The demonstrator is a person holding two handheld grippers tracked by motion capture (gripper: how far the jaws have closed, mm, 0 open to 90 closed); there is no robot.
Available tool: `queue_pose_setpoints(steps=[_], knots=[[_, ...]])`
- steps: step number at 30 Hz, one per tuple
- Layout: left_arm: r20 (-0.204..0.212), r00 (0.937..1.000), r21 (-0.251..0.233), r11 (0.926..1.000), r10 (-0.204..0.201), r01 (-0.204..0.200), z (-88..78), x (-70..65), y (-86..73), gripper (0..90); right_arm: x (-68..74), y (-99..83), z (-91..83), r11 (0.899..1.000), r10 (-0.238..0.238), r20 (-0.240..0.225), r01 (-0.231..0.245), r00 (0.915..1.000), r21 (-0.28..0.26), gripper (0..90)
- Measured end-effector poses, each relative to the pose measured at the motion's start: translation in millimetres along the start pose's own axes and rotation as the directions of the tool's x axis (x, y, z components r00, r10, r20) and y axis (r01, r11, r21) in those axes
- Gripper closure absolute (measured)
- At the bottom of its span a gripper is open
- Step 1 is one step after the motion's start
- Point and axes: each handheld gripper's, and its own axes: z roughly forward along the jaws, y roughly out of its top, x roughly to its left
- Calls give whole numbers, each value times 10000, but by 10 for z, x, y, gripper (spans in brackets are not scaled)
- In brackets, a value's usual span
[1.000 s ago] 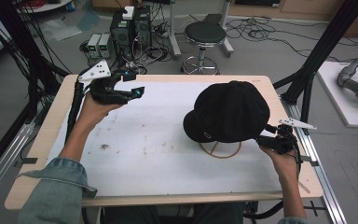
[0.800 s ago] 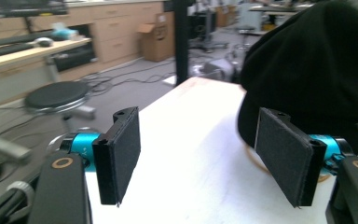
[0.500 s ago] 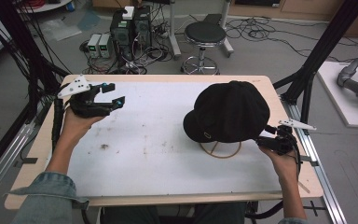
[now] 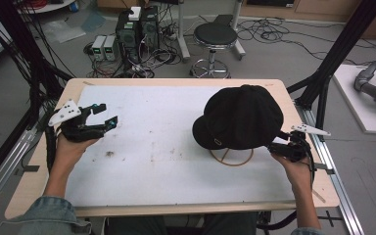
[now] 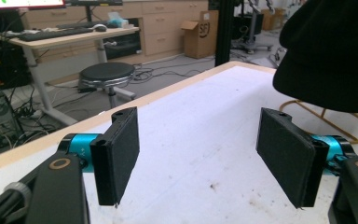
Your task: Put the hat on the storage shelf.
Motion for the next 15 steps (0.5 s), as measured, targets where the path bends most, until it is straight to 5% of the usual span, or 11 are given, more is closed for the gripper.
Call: queue_pose_setpoints(steps=[15], knots=[[-495,9982,-34,9994,-332,330,-134,7,-315,303,-3,-13,14,10000,71,43,-71,10000,42,127]])
